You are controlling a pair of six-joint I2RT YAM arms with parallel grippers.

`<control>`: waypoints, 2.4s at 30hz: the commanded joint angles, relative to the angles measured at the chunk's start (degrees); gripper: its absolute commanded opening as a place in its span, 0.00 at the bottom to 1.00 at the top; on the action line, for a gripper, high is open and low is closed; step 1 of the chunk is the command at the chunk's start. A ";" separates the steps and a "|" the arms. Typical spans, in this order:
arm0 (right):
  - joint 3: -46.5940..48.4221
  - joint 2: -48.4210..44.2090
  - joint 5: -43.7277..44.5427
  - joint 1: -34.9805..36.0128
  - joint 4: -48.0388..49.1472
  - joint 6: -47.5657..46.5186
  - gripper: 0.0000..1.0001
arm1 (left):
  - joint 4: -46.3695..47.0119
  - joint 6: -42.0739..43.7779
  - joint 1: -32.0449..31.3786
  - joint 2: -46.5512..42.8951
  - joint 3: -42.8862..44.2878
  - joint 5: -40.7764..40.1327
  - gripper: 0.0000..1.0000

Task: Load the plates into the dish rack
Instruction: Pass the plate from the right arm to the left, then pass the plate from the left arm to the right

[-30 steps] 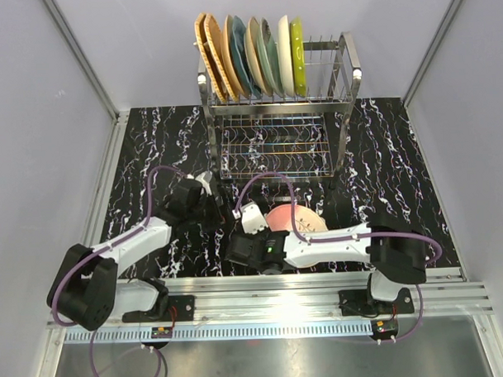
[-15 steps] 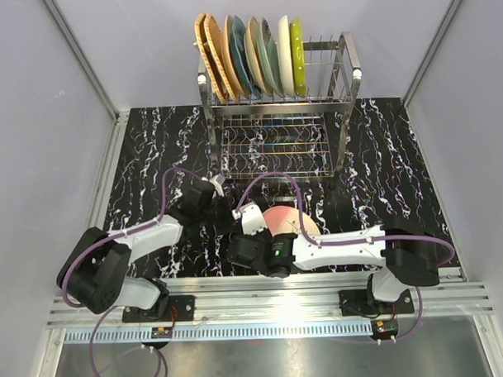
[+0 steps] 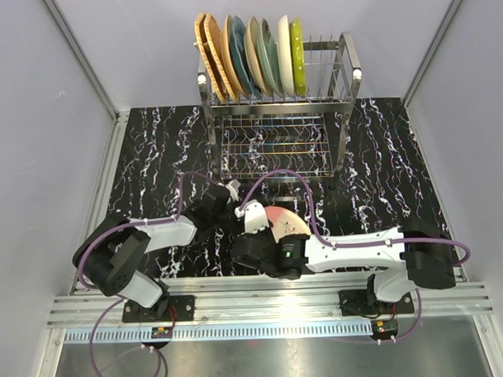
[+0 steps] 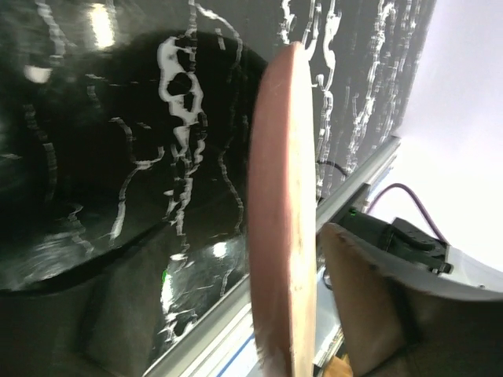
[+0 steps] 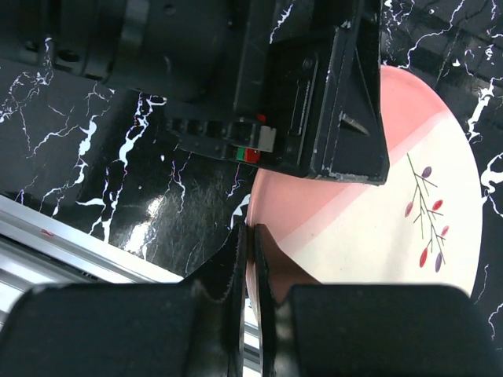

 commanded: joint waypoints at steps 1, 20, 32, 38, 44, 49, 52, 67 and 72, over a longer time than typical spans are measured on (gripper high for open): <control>-0.49 -2.93 1.22 1.00 5.44 -0.05 0.00 | 8.04 -3.25 -1.14 1.43 1.31 2.55 0.74; -1.90 -3.28 2.18 1.80 5.35 -0.84 0.14 | 9.36 -6.24 -2.37 1.26 3.24 5.19 0.15; -2.08 -3.73 4.55 3.03 0.10 1.44 0.59 | 2.86 -3.16 -2.37 0.91 6.75 3.26 0.02; 3.19 1.18 14.04 5.75 -13.59 7.75 0.65 | -0.04 -2.29 -2.37 0.29 8.33 2.91 0.01; 9.96 12.26 18.96 6.89 -29.86 18.66 0.69 | -5.31 0.26 -2.37 -1.37 10.44 1.86 0.01; 11.29 16.31 20.29 6.89 -35.78 24.74 0.70 | -8.83 2.02 -2.37 -2.61 11.42 1.68 0.01; 9.62 16.75 20.20 6.89 -33.50 23.68 0.67 | -9.62 2.37 -2.37 -3.05 11.59 1.94 0.02; 7.77 14.73 24.42 6.98 -32.09 22.80 0.25 | -10.68 3.78 -2.37 -3.40 11.33 2.91 0.24; 8.91 14.29 25.65 7.95 -33.93 24.03 0.15 | -10.15 3.78 -2.37 -2.08 11.50 3.61 0.52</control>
